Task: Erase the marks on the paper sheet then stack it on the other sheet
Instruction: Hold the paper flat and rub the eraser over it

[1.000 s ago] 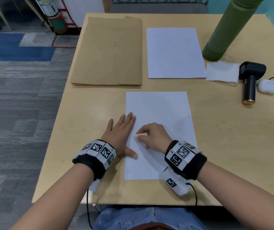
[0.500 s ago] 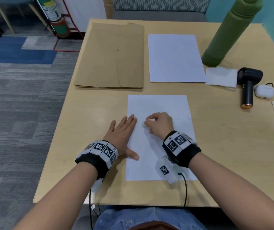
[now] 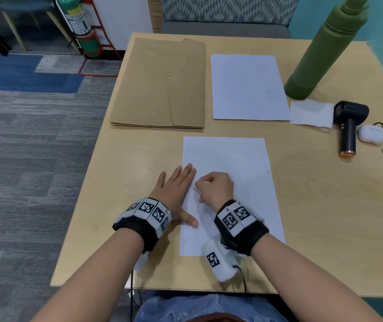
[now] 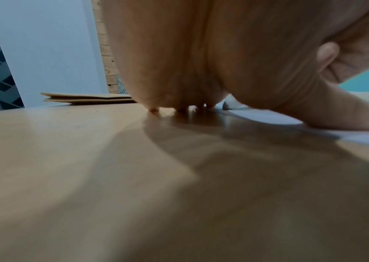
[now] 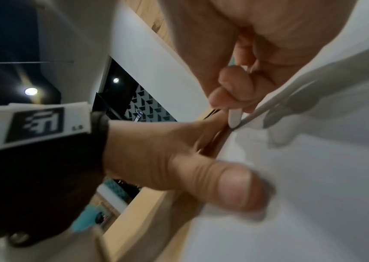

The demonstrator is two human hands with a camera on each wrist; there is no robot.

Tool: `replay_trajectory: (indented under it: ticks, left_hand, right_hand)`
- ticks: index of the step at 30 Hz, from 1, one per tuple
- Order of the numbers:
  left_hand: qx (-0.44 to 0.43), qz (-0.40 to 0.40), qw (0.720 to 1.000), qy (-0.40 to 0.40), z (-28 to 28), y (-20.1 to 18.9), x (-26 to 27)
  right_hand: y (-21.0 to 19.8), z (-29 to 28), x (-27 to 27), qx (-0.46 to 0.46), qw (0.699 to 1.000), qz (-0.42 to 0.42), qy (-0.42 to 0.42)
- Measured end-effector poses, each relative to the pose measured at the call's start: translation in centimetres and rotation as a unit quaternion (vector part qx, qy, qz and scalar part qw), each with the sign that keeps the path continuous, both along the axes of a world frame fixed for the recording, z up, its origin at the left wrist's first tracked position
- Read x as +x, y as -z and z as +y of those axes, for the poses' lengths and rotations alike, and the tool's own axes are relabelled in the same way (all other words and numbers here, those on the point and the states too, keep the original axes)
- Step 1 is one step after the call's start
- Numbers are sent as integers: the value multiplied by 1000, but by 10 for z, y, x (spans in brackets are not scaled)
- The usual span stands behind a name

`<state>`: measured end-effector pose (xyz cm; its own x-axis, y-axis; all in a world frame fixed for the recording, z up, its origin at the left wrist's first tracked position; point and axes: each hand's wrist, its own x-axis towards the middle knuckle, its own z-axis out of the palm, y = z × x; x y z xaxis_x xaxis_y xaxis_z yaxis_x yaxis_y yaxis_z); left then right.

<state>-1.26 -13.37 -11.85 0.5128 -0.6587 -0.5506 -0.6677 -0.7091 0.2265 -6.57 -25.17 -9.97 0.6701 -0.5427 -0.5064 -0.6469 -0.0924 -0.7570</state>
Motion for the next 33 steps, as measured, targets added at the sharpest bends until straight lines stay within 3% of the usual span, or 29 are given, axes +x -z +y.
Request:
replay_trajectory:
  ticks: [3, 8, 15, 20, 24, 27, 33]
  left_hand:
    - [0, -2, 1000, 1, 0, 0, 0]
    - [10, -2, 1000, 5, -1, -1, 0]
    - [11, -8, 1000, 6, 0, -1, -1]
    - [13, -5, 1000, 8, -2, -3, -2]
    - [16, -4, 1000, 9, -1, -2, -1]
    - [17, -3, 1000, 9, -1, -3, -1]
    - [17, -1, 1000, 7, -1, -3, -1]
  right_hand:
    - [1, 2, 0, 1, 1000, 7, -12]
    - [0, -26, -5, -11, 997, 5, 78]
    - [0, -8, -3, 4, 1000, 8, -4]
    - [-1, -35, -6, -15, 996, 10, 84]
    - [0, -1, -8, 13, 1000, -5, 25]
    - [0, -6, -6, 6, 1000, -1, -9]
    - [-4, -37, -5, -10, 997, 10, 73]
